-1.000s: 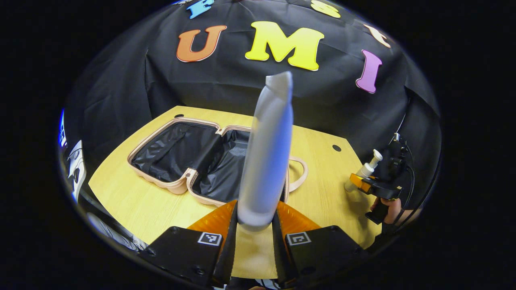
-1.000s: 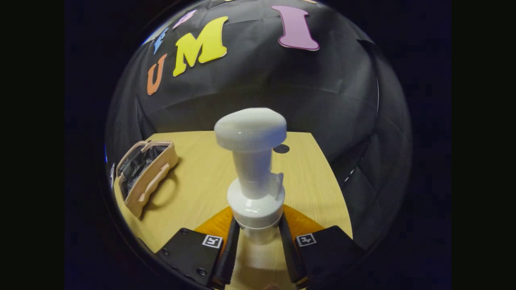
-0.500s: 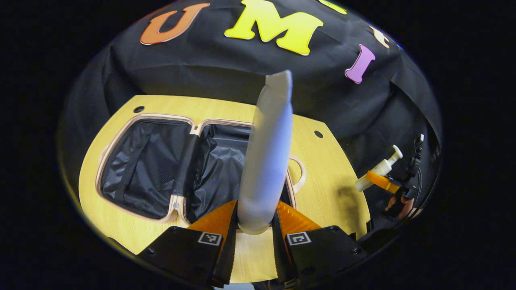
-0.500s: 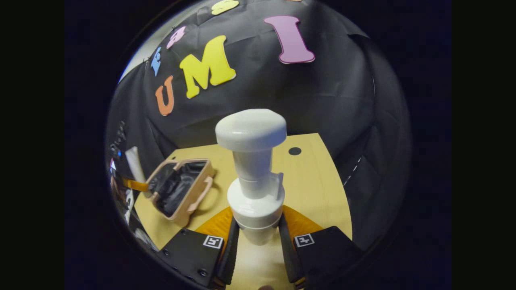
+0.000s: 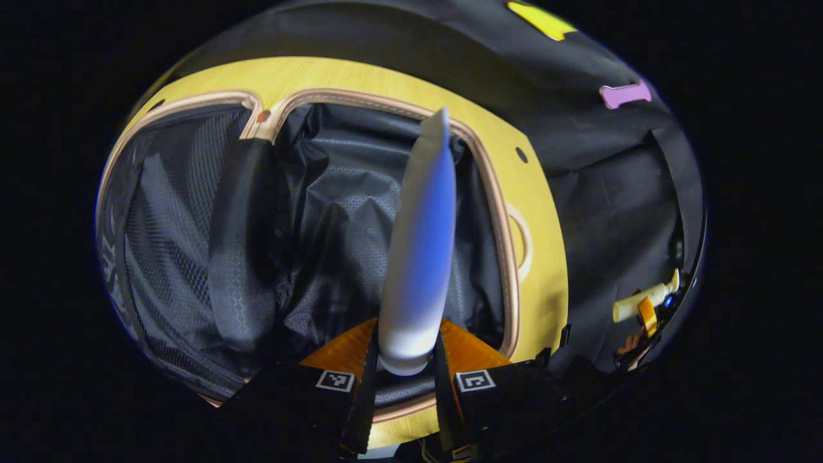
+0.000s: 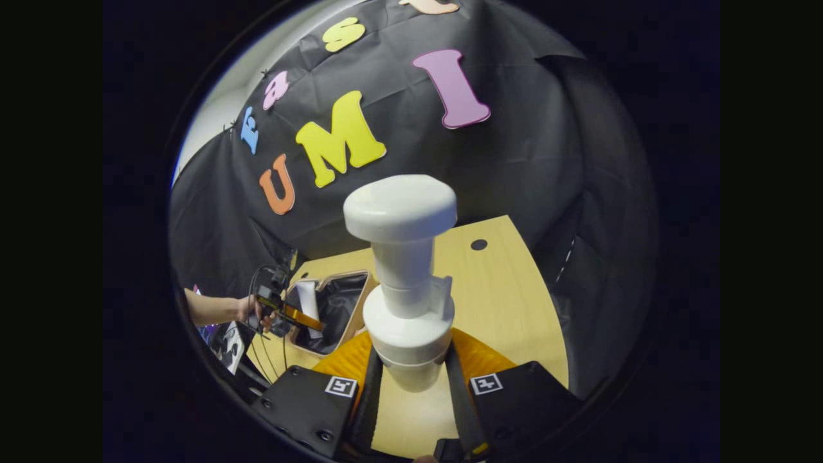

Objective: First open the suitcase, pack the skin care products into it, and then close the suitcase.

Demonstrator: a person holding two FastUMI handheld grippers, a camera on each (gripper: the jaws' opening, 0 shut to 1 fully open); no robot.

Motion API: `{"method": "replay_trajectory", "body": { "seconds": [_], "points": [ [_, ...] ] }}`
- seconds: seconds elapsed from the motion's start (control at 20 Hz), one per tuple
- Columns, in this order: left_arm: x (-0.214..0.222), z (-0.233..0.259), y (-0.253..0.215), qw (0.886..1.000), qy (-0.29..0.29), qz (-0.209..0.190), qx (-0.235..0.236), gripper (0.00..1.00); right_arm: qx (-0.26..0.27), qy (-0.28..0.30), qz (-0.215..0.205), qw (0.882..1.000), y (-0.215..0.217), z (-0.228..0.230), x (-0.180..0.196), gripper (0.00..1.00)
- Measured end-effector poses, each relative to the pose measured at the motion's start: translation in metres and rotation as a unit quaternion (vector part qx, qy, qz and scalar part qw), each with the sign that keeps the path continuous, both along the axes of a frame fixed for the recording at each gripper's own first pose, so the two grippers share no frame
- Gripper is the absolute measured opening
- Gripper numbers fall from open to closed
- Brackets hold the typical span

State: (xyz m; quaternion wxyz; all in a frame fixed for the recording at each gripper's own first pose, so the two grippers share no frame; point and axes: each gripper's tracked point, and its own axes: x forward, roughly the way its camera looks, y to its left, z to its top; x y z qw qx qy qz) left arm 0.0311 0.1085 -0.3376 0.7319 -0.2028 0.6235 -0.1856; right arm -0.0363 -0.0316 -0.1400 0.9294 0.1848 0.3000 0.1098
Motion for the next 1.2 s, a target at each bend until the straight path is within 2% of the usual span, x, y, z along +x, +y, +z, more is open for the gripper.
{"method": "replay_trajectory", "body": {
  "seconds": [0.2,0.35,0.45,0.5,0.55,0.65,0.75,0.8,0.85,0.9,1.0,1.1,1.2],
  "points": [
    [-0.004,-0.026,0.013,0.996,0.074,-0.005,0.048,0.43,0.006,0.010,-0.016,1.000,-0.002,0.003,-0.011,0.47],
    [-0.007,-0.030,0.011,0.992,0.098,-0.019,0.074,0.43,0.005,0.011,-0.021,1.000,-0.003,0.004,-0.012,0.47],
    [-0.008,-0.032,0.010,0.991,0.107,-0.007,0.083,0.44,0.000,0.007,-0.015,1.000,0.002,0.008,-0.011,0.47],
    [-0.009,-0.032,0.009,0.991,0.106,-0.003,0.083,0.39,-0.004,0.004,-0.009,1.000,0.004,0.011,-0.010,0.47],
    [-0.010,-0.029,0.009,0.991,0.107,-0.001,0.085,0.47,-0.007,0.001,-0.003,1.000,0.008,0.013,-0.011,0.47],
    [-0.011,-0.022,0.012,0.990,0.097,0.001,0.099,0.56,-0.006,-0.002,0.013,1.000,0.020,0.018,-0.010,0.47],
    [-0.011,-0.011,0.014,0.991,0.079,0.004,0.104,0.79,-0.005,-0.003,0.036,0.999,0.037,0.020,-0.007,0.47],
    [-0.011,-0.001,0.016,0.992,0.062,0.005,0.106,0.90,-0.006,-0.004,0.052,0.999,0.048,0.021,-0.003,0.47],
    [-0.009,0.011,0.021,0.993,0.038,0.012,0.111,0.94,-0.005,-0.005,0.071,0.997,0.063,0.022,0.000,0.47],
    [-0.009,0.025,0.025,0.993,0.007,0.025,0.111,0.98,-0.003,-0.003,0.091,0.996,0.080,0.024,0.006,0.47],
    [-0.014,0.059,0.033,0.991,-0.063,0.064,0.104,0.98,0.007,0.001,0.135,0.991,0.118,0.028,0.019,0.47],
    [-0.027,0.087,0.046,0.977,-0.149,0.107,0.105,0.98,0.011,0.010,0.177,0.984,0.159,0.029,0.035,0.47],
    [-0.033,0.109,0.051,0.952,-0.241,0.155,0.104,0.98,0.011,0.030,0.218,0.975,0.201,0.026,0.049,0.47]
  ]
}}
